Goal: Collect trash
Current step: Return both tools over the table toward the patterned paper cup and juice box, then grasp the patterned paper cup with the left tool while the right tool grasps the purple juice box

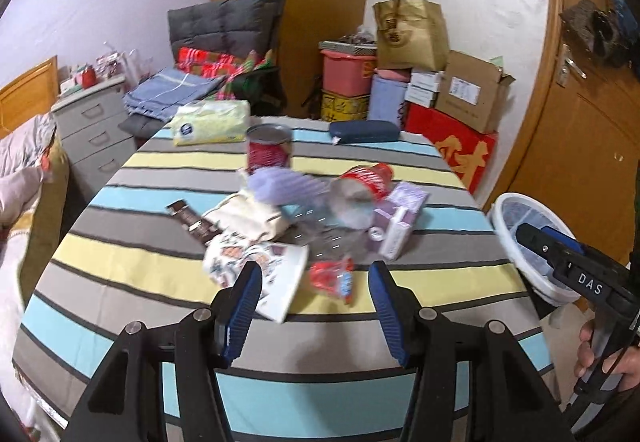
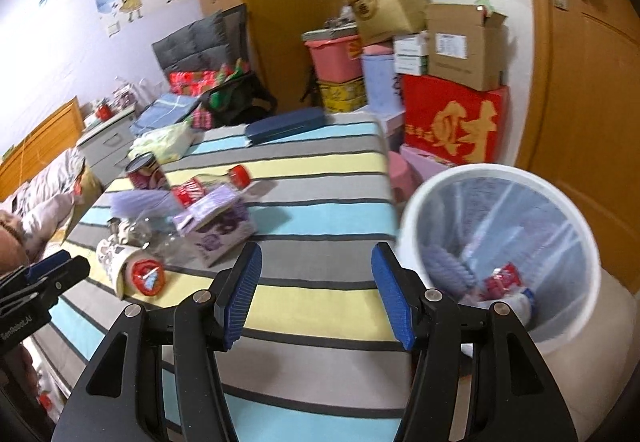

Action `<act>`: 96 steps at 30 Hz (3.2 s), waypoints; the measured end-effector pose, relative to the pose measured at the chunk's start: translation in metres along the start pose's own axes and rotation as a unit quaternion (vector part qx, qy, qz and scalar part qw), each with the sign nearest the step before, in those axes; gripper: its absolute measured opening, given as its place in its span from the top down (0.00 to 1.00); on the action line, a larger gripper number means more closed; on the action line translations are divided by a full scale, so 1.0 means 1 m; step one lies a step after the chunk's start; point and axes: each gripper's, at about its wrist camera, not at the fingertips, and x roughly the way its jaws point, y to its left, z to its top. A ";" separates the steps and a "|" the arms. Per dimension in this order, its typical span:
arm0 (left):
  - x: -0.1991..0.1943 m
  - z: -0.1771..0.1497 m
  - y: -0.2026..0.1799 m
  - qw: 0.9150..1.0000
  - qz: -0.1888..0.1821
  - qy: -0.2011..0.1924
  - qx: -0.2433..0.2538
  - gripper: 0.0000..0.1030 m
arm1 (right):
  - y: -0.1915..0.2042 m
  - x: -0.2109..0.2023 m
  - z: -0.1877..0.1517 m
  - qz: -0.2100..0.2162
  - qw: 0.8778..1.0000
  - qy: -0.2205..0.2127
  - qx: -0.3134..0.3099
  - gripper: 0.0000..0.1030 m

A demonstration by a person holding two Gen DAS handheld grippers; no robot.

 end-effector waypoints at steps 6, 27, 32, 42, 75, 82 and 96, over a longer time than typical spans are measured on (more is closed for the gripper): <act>0.009 -0.007 0.021 1.000 0.004 0.015 -0.010 0.44 | 0.025 0.015 0.003 0.016 1.000 0.009 -0.014 0.41; 0.069 -0.023 0.049 0.994 0.036 0.102 0.006 0.42 | 0.077 0.064 0.017 0.052 0.997 0.055 -0.020 0.38; 0.064 -0.023 0.074 0.993 0.056 0.100 -0.013 0.42 | 0.075 0.069 0.014 0.038 0.997 0.070 -0.011 0.36; 0.048 -0.021 0.123 0.990 0.101 0.085 -0.054 0.42 | 0.055 0.058 0.011 -0.022 0.996 0.078 -0.022 0.35; 0.081 0.003 0.118 0.992 0.046 0.088 -0.075 0.40 | 0.060 0.080 0.027 -0.091 0.993 0.072 0.020 0.35; 0.089 0.005 0.120 0.991 0.048 0.098 -0.079 0.38 | 0.056 0.096 0.026 -0.080 0.992 0.095 0.034 0.35; 0.087 0.004 0.119 0.991 0.048 0.094 -0.086 0.54 | 0.049 0.087 0.017 -0.046 0.995 0.084 0.034 0.62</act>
